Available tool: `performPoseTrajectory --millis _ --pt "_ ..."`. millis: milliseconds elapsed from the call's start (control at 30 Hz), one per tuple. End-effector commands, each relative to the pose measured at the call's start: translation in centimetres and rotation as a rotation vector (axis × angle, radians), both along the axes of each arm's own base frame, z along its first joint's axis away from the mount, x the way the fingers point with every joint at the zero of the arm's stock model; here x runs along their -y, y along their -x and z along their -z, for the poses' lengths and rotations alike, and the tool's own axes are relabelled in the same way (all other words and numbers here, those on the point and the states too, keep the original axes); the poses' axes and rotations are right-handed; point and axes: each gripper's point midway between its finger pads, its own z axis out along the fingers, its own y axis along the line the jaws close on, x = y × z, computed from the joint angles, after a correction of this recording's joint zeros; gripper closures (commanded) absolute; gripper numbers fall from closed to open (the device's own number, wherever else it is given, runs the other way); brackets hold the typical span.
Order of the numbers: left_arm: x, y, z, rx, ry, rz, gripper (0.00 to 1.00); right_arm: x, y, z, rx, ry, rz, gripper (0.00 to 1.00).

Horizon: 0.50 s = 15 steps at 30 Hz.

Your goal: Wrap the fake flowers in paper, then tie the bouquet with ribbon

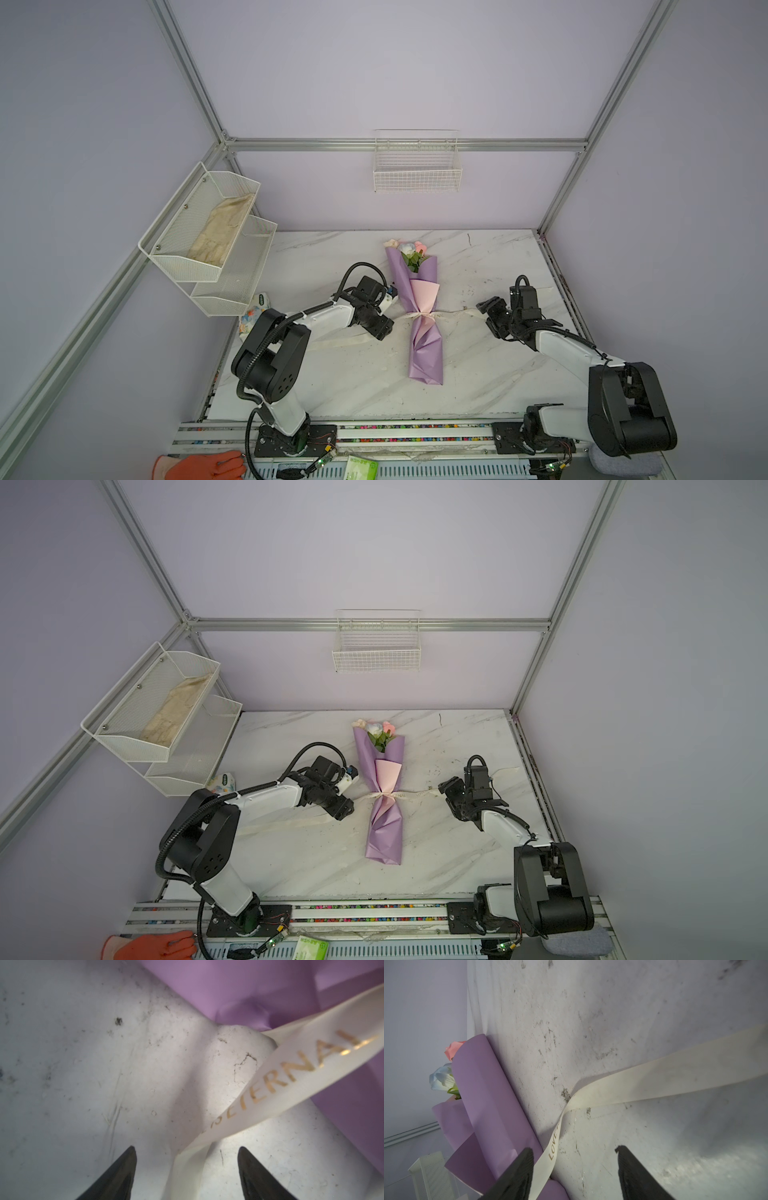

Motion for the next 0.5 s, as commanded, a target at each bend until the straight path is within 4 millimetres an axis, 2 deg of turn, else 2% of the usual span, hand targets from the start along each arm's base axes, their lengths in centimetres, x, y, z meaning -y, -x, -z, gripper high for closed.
performPoseTrajectory --millis 0,67,167,233,300,333,433,467 --pt "2.2 -2.3 -2.7 0.115 -0.006 0.167 0.25 -0.8 0.3 0.1 0.003 -0.047 -0.012 0.33" --pt "2.7 -2.2 -2.0 0.095 0.004 0.199 0.29 -0.9 0.4 0.2 0.004 -0.052 -0.015 0.34" --pt "3.0 -1.8 -1.2 0.052 0.001 0.229 0.49 -1.0 0.4 0.1 0.012 -0.055 -0.019 0.33" --pt "3.0 -1.7 -1.2 0.047 0.000 0.228 0.69 -1.1 0.4 0.1 0.011 -0.057 -0.022 0.33" --pt "3.4 -1.5 -2.1 0.061 0.030 0.235 0.86 -1.2 0.3 0.1 0.015 -0.065 -0.028 0.33" --pt "3.6 -1.3 -2.7 0.066 0.055 0.236 0.90 -1.4 0.3 0.0 0.018 -0.072 -0.035 0.34" --pt "4.6 -1.2 -5.3 0.102 0.150 0.212 1.00 -1.7 -0.1 -0.9 0.041 -0.058 -0.069 0.34" --pt "4.9 -1.2 -6.0 0.111 0.180 0.199 1.00 -1.9 -0.4 -1.5 0.061 -0.054 -0.086 0.34"
